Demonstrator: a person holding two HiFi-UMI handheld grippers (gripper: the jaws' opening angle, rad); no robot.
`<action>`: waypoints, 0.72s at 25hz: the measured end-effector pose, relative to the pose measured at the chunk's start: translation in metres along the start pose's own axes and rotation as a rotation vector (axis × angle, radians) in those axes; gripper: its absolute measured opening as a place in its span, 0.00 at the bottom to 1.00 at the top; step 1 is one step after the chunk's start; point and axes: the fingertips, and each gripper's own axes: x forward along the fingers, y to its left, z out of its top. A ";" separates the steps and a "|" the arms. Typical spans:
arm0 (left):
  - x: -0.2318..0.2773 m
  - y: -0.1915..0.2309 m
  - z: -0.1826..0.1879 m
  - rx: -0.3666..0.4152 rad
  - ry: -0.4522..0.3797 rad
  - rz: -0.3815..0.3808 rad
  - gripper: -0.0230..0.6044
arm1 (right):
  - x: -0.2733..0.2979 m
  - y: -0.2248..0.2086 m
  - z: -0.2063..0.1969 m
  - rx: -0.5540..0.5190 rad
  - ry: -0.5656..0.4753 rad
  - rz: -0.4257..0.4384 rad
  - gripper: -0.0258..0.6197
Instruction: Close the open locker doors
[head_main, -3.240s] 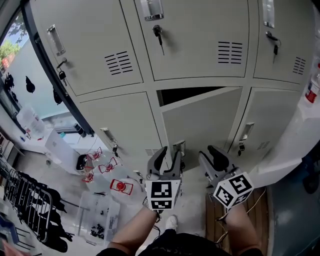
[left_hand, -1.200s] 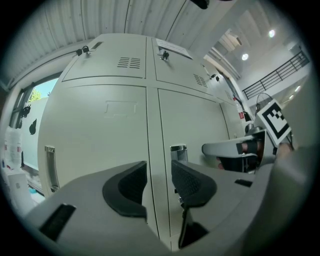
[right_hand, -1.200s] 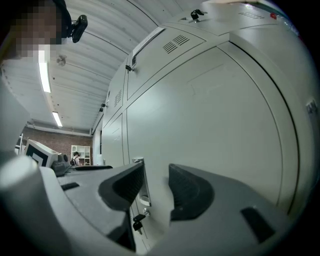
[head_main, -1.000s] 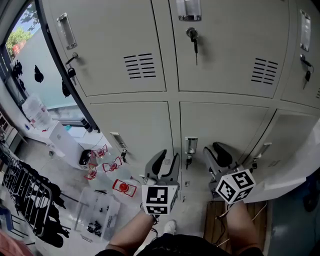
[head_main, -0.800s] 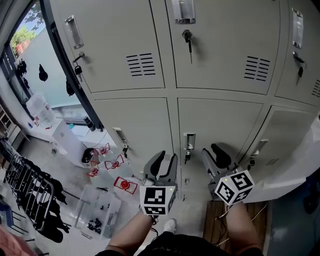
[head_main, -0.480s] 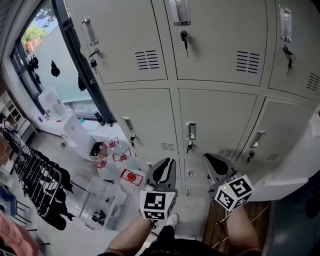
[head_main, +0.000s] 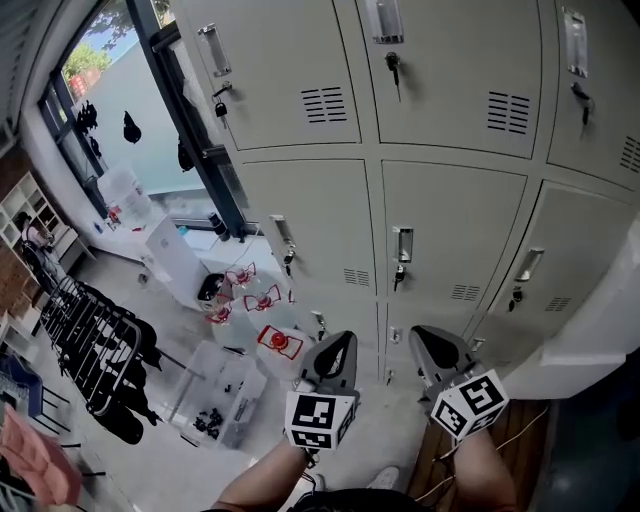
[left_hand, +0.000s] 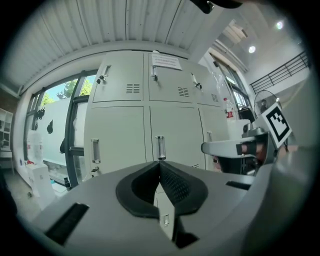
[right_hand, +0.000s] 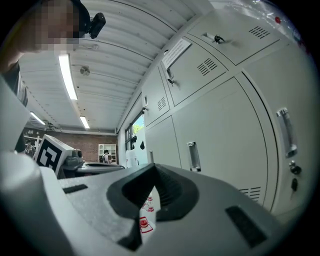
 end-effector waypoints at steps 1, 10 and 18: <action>-0.007 0.006 0.000 -0.005 -0.001 0.005 0.04 | 0.003 0.009 -0.001 -0.002 0.003 0.003 0.04; -0.117 0.106 -0.011 -0.032 -0.013 0.095 0.04 | 0.052 0.134 -0.009 -0.002 0.003 0.057 0.04; -0.227 0.173 -0.028 -0.055 -0.031 0.026 0.04 | 0.049 0.255 -0.022 -0.018 -0.010 -0.037 0.04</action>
